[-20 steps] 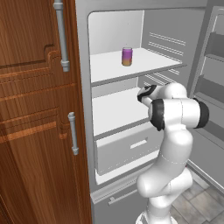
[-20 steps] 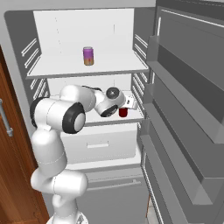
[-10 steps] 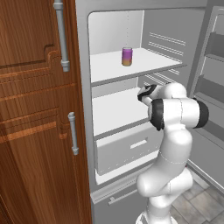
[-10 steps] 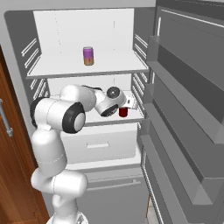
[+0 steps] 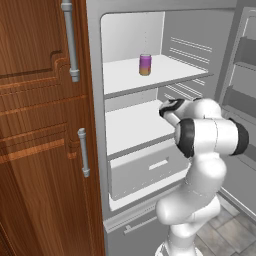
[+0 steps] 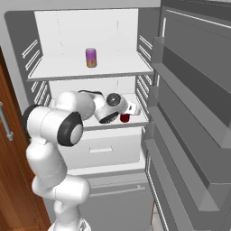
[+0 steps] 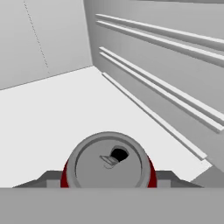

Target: Open the fridge, grab two sodas, and place both sodas inside the bowl with ice on the dining counter.

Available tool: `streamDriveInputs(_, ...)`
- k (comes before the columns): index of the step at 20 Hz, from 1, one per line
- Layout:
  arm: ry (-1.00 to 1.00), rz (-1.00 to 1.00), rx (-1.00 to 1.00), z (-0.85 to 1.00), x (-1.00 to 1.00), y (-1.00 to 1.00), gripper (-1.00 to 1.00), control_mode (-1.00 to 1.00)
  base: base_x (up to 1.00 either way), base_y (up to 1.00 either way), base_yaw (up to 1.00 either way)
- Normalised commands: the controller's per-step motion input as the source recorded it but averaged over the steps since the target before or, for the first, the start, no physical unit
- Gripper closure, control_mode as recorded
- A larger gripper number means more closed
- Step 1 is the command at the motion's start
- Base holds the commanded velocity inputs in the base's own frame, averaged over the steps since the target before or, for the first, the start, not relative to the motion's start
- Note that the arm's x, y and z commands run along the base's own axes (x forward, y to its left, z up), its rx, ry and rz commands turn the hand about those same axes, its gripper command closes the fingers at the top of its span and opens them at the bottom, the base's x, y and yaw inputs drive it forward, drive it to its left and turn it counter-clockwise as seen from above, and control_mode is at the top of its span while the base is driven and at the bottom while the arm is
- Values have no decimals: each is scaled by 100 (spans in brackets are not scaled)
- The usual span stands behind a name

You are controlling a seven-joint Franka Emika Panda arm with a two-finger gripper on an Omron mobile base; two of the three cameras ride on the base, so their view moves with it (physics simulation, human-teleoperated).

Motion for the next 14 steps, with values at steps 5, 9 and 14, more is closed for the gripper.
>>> streamDriveInputs(5,0,-2,4,20,-96,22,100,-100,0,0,0)
streamDriveInputs(9,14,-9,8,79,-80,17,100,-100,0,0,0)
streamDriveInputs(14,21,-15,10,100,-66,1,100,-100,0,0,0)
